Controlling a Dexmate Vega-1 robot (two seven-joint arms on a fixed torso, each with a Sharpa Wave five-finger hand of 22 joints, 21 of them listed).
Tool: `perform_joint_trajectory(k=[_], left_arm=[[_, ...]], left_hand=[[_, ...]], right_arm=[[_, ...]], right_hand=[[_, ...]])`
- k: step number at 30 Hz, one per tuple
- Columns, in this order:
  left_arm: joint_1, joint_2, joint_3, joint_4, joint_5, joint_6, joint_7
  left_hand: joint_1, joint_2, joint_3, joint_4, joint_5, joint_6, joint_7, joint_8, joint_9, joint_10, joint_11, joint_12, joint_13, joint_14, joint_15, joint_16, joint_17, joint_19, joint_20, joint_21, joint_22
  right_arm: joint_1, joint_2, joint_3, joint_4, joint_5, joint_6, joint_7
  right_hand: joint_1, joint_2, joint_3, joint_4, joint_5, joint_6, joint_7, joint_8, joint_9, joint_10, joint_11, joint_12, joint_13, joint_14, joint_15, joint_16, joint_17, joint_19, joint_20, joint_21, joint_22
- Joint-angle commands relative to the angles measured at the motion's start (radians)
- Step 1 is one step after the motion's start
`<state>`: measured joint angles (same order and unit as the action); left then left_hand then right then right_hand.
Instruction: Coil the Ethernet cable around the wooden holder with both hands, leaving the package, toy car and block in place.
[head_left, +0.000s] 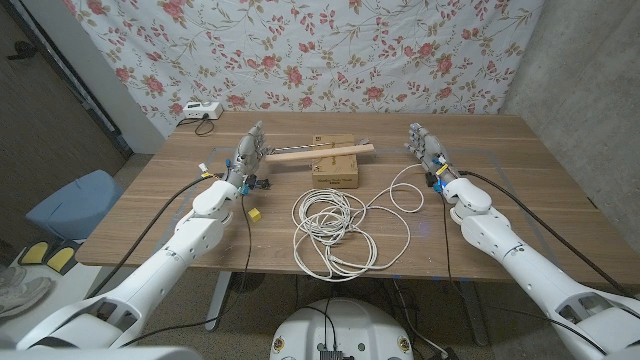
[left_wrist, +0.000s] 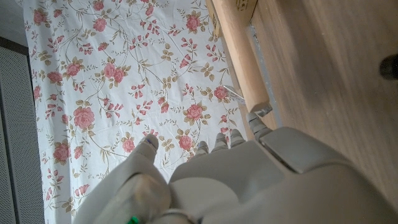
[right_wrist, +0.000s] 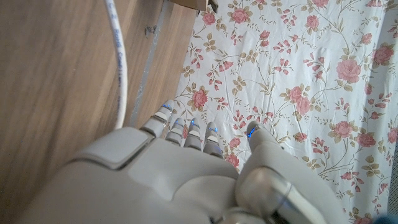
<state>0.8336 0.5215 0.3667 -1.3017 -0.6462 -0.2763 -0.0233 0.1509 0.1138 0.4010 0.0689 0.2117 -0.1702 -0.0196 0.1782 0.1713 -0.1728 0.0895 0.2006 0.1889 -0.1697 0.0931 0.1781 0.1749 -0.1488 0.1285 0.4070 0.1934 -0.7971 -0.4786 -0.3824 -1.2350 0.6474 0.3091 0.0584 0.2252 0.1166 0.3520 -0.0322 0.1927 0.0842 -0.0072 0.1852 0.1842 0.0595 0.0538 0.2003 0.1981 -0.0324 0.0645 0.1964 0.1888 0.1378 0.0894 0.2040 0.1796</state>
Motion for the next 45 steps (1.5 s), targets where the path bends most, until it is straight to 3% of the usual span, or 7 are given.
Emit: perform_joint_trajectory(k=[1, 6, 7, 9, 16, 27, 45], left_arm=[[0.003, 0.043, 0.022, -0.075, 0.121, 0.033, 0.115], [0.005, 0.058, 0.041, -0.141, 0.246, 0.073, 0.246], [0.003, 0.063, 0.047, -0.156, 0.266, 0.09, 0.262], [-0.007, 0.082, 0.067, -0.198, 0.332, 0.141, 0.298], [-0.018, 0.131, 0.101, -0.307, 0.475, 0.268, 0.366], [-0.046, 0.231, 0.158, -0.489, 0.654, 0.532, 0.335], [-0.149, 0.331, 0.291, -0.7, 0.874, 0.925, 0.132]], left_hand=[[0.025, -0.009, 0.009, -0.018, 0.005, -0.093, -0.009, 0.007, 0.004, -0.028, -0.006, 0.015, 0.002, -0.002, -0.006, 0.017, 0.002, 0.006, -0.011, 0.006, 0.001], [0.088, -0.023, 0.025, -0.081, -0.004, 0.011, -0.019, 0.035, 0.005, 0.057, -0.024, 0.037, 0.001, 0.073, -0.029, 0.027, 0.0, 0.044, -0.023, 0.008, 0.001], [0.115, -0.025, 0.032, -0.108, -0.009, 0.038, -0.017, 0.035, 0.006, 0.075, -0.079, 0.038, 0.002, 0.089, -0.034, 0.024, 0.0, 0.053, -0.026, 0.008, 0.001], [0.131, -0.028, 0.035, -0.125, -0.012, 0.062, -0.017, 0.038, 0.006, 0.095, -0.105, 0.041, 0.002, 0.11, -0.042, 0.027, 0.001, 0.065, -0.03, 0.01, 0.002], [0.217, -0.04, 0.054, -0.207, -0.025, 0.193, -0.019, 0.055, 0.008, 0.199, -0.135, 0.063, 0.005, 0.227, -0.065, 0.044, 0.005, 0.101, -0.023, 0.016, 0.008], [0.302, -0.064, 0.066, -0.246, -0.028, 0.277, -0.018, 0.06, 0.01, 0.291, -0.15, 0.081, 0.011, 0.309, -0.076, 0.055, 0.011, 0.114, 0.005, 0.015, 0.011], [0.457, -0.11, 0.075, -0.251, -0.017, 0.417, -0.033, 0.084, 0.014, 0.418, -0.172, 0.105, 0.017, 0.348, -0.083, 0.052, 0.017, 0.143, 0.028, 0.018, 0.01]], right_arm=[[0.064, 0.04, -0.007, 0.114, 0.006, 0.053, 0.063], [0.085, 0.043, -0.002, 0.155, 0.017, 0.071, 0.103], [0.085, 0.042, 0.001, 0.157, 0.021, 0.071, 0.106], [0.086, 0.037, 0.007, 0.166, 0.029, 0.079, 0.123], [0.073, 0.032, 0.024, 0.173, 0.049, 0.102, 0.147], [0.038, 0.018, 0.046, 0.148, 0.067, 0.128, 0.157], [0.006, 0.011, 0.068, 0.142, 0.091, 0.16, 0.179]], right_hand=[[0.005, -0.001, 0.008, 0.0, 0.005, 0.009, 0.002, 0.007, 0.002, 0.007, 0.002, 0.004, 0.004, -0.002, 0.008, 0.004, 0.005, 0.008, 0.0, 0.004, 0.001], [0.005, -0.001, 0.008, -0.001, 0.005, 0.008, 0.001, 0.006, 0.002, 0.006, 0.003, 0.004, 0.004, -0.002, 0.008, 0.004, 0.004, 0.008, 0.0, 0.004, 0.001], [0.005, -0.001, 0.008, -0.001, 0.005, 0.008, 0.001, 0.007, 0.002, 0.006, 0.001, 0.004, 0.004, -0.001, 0.008, 0.004, 0.005, 0.008, 0.0, 0.004, 0.001], [0.005, -0.001, 0.009, -0.002, 0.005, 0.008, 0.001, 0.006, 0.002, 0.007, 0.0, 0.004, 0.004, -0.001, 0.008, 0.004, 0.004, 0.008, 0.0, 0.003, 0.001], [0.007, -0.001, 0.01, -0.003, 0.005, 0.01, 0.001, 0.007, 0.002, 0.007, 0.001, 0.004, 0.004, -0.001, 0.008, 0.004, 0.004, 0.008, 0.0, 0.003, 0.001], [0.007, -0.002, 0.011, -0.006, 0.005, 0.013, 0.0, 0.008, 0.002, 0.007, 0.002, 0.004, 0.004, 0.001, 0.006, 0.004, 0.004, 0.009, 0.0, 0.003, 0.001], [0.005, -0.004, 0.012, -0.008, 0.004, 0.015, -0.002, 0.009, 0.002, 0.009, 0.004, 0.005, 0.004, 0.003, 0.006, 0.005, 0.004, 0.01, 0.0, 0.003, 0.001]])
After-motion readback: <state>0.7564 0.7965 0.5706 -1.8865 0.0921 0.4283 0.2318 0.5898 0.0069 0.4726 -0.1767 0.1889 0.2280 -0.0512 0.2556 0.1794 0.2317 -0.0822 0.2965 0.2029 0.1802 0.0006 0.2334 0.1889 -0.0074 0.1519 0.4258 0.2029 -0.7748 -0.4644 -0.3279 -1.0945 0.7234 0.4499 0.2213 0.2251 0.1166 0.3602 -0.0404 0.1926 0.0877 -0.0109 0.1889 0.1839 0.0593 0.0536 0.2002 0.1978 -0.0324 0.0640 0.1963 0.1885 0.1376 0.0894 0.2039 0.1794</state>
